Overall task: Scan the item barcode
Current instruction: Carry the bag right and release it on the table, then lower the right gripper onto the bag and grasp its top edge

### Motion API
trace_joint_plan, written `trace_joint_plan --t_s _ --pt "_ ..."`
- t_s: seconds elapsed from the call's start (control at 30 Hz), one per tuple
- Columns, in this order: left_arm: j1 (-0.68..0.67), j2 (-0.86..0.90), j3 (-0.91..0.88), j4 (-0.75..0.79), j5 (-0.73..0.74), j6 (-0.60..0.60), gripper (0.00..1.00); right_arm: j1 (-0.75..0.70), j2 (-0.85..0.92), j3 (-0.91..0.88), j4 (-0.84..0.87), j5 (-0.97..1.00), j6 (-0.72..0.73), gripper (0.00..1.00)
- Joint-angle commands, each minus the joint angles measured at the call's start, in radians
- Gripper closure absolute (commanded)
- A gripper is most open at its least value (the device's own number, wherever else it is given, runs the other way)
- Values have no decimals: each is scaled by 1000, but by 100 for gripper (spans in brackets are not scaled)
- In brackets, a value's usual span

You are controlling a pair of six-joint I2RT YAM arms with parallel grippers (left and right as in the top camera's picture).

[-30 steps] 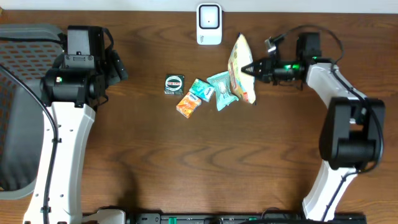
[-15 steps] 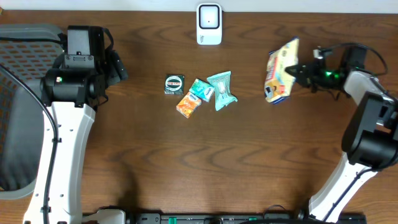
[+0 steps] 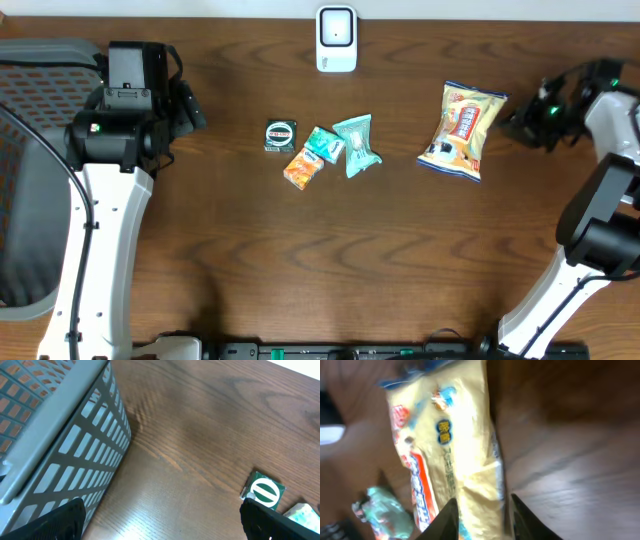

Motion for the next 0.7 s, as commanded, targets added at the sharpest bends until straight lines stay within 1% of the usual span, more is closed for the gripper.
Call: trace_joint_plan --t_s 0.0,0.07,0.1,0.13,0.17,0.2,0.47,0.57,0.67 --pt "3 4 3 -3 -13 13 2 3 -29 117 -87 184 -84 72" --pt "3 4 3 -3 -13 13 2 11 -29 132 -108 180 -89 74" --pt "3 4 3 -3 -13 13 2 17 -29 133 -112 174 -89 77" --pt "3 4 3 -3 -13 13 2 26 -29 132 -120 171 -88 83" --pt "3 4 3 -3 -13 13 2 35 -29 130 -126 172 -89 94" --pt "3 4 3 -3 -13 13 2 46 -29 127 -127 172 -89 99" --pt "3 4 3 -3 -13 13 2 194 -29 127 -66 184 -122 99" --pt "3 4 3 -3 -13 13 2 245 -28 127 -47 263 -116 99" --pt "3 4 3 -3 -13 13 2 288 -28 119 -50 410 -82 99"
